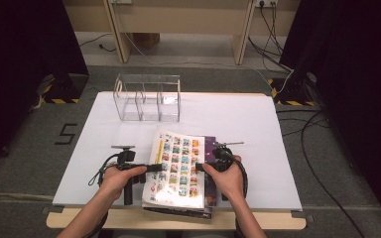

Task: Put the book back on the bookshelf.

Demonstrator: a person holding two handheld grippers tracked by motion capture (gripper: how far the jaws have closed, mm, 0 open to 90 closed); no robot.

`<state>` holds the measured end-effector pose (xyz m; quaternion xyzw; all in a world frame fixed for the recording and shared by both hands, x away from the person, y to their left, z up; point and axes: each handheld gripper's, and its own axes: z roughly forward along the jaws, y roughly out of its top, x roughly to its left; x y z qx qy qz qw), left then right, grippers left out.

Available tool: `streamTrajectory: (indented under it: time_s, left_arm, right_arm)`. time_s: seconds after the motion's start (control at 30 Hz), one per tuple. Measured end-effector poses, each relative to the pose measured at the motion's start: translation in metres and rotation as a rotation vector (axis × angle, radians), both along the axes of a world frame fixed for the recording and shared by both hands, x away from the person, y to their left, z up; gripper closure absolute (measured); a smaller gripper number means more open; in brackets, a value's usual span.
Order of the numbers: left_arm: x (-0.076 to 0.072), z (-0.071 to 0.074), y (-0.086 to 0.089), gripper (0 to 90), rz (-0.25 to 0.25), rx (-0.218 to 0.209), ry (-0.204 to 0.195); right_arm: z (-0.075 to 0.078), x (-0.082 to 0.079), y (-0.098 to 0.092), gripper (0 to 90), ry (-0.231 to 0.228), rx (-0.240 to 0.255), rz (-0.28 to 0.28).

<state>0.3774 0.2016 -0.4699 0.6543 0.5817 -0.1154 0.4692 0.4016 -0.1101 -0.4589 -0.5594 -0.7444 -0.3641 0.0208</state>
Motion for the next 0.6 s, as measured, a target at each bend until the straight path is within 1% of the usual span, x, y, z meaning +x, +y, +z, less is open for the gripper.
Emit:
streamTrajectory:
  time_s: [0.03,0.07,0.1,0.13,0.17,0.2,0.23,0.3,0.33,0.37,0.4,0.43,0.47,0.5,0.53,0.57,0.6]
  left_arm:
    - [-0.001,-0.002,0.0,68.3,-0.006,0.015,-0.013]
    - [-0.001,-0.002,0.0,69.6,-0.006,0.015,-0.013]
    - [-0.001,-0.004,0.002,71.5,-0.004,0.003,-0.013]
    - [-0.002,-0.005,0.004,71.5,0.002,-0.017,-0.011]
    - [-0.003,-0.006,0.006,72.9,-0.003,-0.023,-0.021]
    - [-0.005,-0.006,0.009,73.9,-0.02,-0.016,-0.042]
    - [-0.005,-0.006,0.009,73.9,-0.02,-0.016,-0.042]
    - [-0.007,-0.007,0.014,73.9,-0.032,-0.006,-0.05]
    - [-0.009,-0.007,0.019,73.8,-0.038,0.006,-0.059]
    - [-0.009,-0.008,0.021,73.8,-0.04,0.009,-0.057]
    - [-0.01,-0.007,0.023,73.8,-0.041,0.021,-0.053]
    - [-0.01,-0.007,0.023,73.8,-0.041,0.021,-0.053]
    - [-0.011,-0.006,0.026,73.8,-0.047,0.037,-0.057]
    - [-0.011,-0.006,0.026,73.8,-0.047,0.037,-0.057]
    - [-0.011,-0.006,0.027,73.7,-0.049,0.044,-0.06]
    - [-0.011,-0.006,0.027,73.7,-0.049,0.044,-0.06]
    - [-0.011,-0.007,0.027,73.7,-0.047,0.04,-0.061]
  right_arm:
    - [-0.001,0.0,0.001,53.9,0.002,0.011,-0.005]
    - [-0.001,0.0,0.001,53.9,0.002,0.011,-0.005]
    - [0.0,0.002,0.002,53.9,0.003,0.004,0.003]
    - [0.0,0.002,0.002,53.9,0.003,0.004,0.003]
    - [0.001,0.004,0.002,54.3,0.009,0.001,0.011]
    - [0.001,0.008,0.0,55.8,0.037,0.023,0.027]
    - [0.001,0.011,0.0,55.9,0.053,0.034,0.032]
    - [0.001,0.014,0.0,55.8,0.056,0.036,0.033]
    - [0.004,0.021,0.0,55.7,0.041,0.021,0.03]
    - [0.006,0.025,0.001,55.6,0.034,0.031,0.018]
    - [0.008,0.029,0.001,55.2,0.018,0.03,0.012]
    - [0.01,0.033,0.002,55.2,0.006,0.02,0.005]
    - [0.012,0.037,0.004,55.0,0.001,0.029,0.005]
    - [0.012,0.037,0.004,55.0,0.001,0.029,0.005]
    - [0.014,0.047,0.008,54.6,0.002,0.032,-0.002]
    - [0.014,0.047,0.008,54.6,0.002,0.032,-0.002]
    - [0.014,0.052,0.011,54.3,-0.006,0.019,-0.002]
